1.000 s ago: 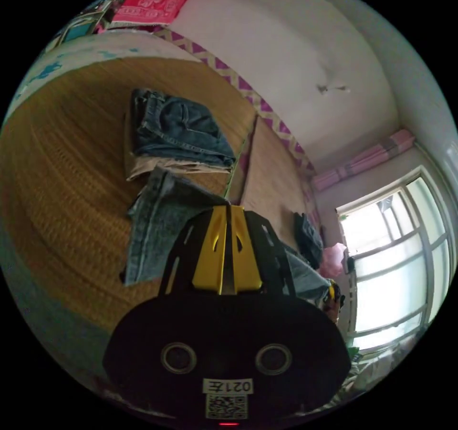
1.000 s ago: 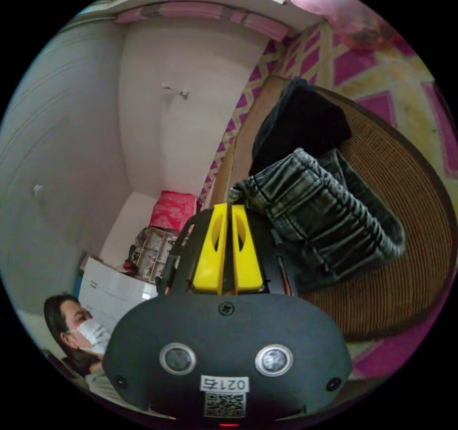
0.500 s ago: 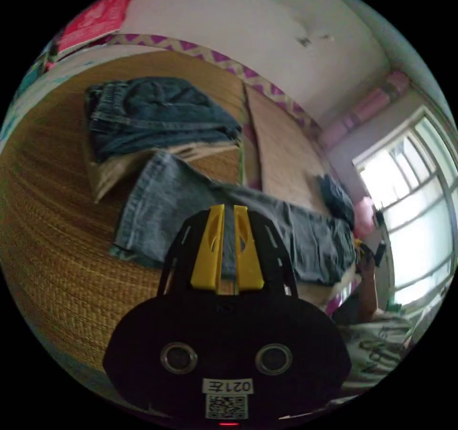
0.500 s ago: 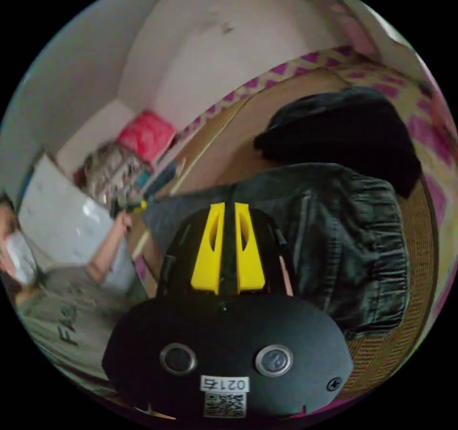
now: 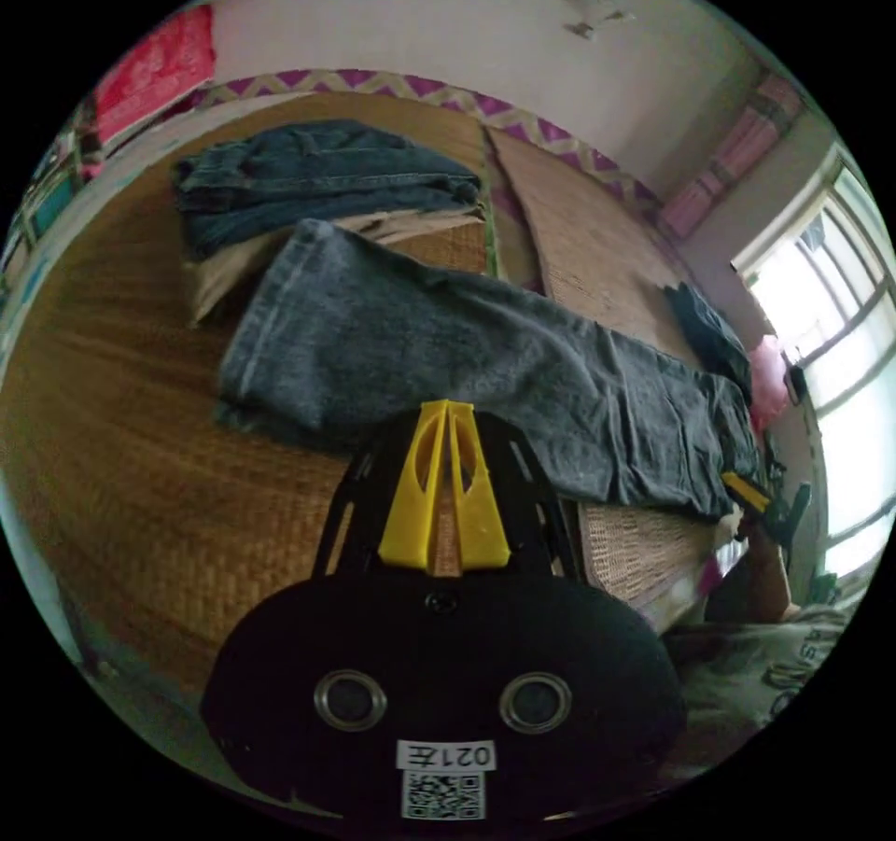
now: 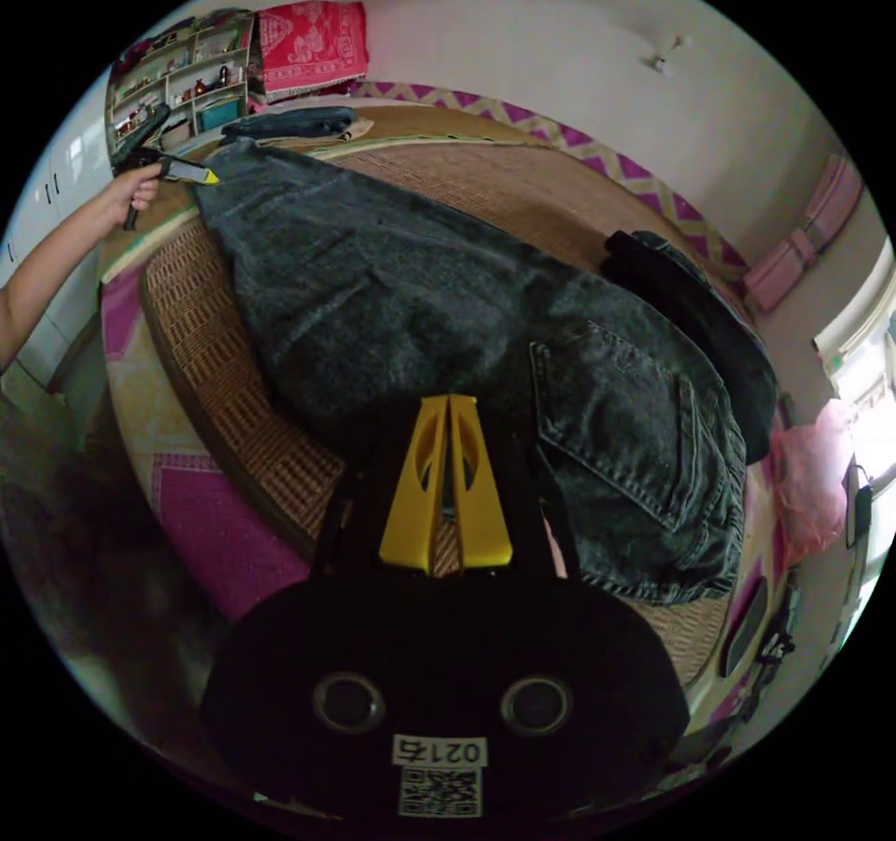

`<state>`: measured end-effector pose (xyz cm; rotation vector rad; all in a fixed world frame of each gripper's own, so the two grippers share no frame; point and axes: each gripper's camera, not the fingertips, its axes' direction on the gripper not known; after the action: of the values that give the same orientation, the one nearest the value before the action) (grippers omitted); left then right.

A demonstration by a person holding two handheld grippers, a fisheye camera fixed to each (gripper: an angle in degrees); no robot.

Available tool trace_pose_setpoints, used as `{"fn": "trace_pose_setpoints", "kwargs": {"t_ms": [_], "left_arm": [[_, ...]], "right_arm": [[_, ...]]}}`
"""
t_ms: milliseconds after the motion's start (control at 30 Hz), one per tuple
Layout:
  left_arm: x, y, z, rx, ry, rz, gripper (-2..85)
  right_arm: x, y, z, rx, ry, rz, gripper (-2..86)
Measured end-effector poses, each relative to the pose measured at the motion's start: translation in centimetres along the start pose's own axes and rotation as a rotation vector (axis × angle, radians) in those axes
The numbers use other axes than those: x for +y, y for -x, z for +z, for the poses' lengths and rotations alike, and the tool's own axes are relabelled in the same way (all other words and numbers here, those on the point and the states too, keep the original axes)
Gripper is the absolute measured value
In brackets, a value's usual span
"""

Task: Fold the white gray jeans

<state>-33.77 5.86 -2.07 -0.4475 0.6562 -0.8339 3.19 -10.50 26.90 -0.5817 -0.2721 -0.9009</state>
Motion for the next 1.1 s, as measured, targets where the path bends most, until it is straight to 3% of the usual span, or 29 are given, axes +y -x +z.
{"fn": "trace_pose_setpoints", "kwargs": {"t_ms": [133, 333, 700, 800, 867, 1000, 1100], "left_arm": [[3.2, 3.7, -2.8, 0.019, -0.152, -0.239, 3.1], [6.0, 6.5, 0.2, 0.262, -0.126, -0.455, 12.0], [7.0, 4.1, 4.8, 0.202, -0.186, -0.581, 10.0], [8.5, 3.9, 6.0, 0.188, -0.245, -0.646, 2.4], [9.9, 3.4, 6.9, 0.302, -0.302, -0.668, -0.3], [10.1, -2.3, 4.6, 0.295, -0.400, -0.514, -0.8], [9.4, -12.7, 1.1, 0.159, -0.479, -0.227, -0.9]], "right_arm": [[-0.4, 0.7, 0.1, -0.017, -0.001, 0.015, -0.7], [-0.5, 1.3, 0.3, -0.032, -0.001, 0.036, -0.7], [0.3, -0.2, 0.5, -0.099, -0.003, 0.080, -0.7], [0.8, -0.9, 0.5, -0.111, -0.003, 0.088, -0.8], [1.3, -1.5, 0.5, -0.123, -0.004, 0.095, -0.8], [2.2, -3.3, 0.5, -0.183, -0.011, 0.125, -0.8], [4.1, -6.1, -0.7, -0.320, -0.090, 0.187, -0.6]]}}
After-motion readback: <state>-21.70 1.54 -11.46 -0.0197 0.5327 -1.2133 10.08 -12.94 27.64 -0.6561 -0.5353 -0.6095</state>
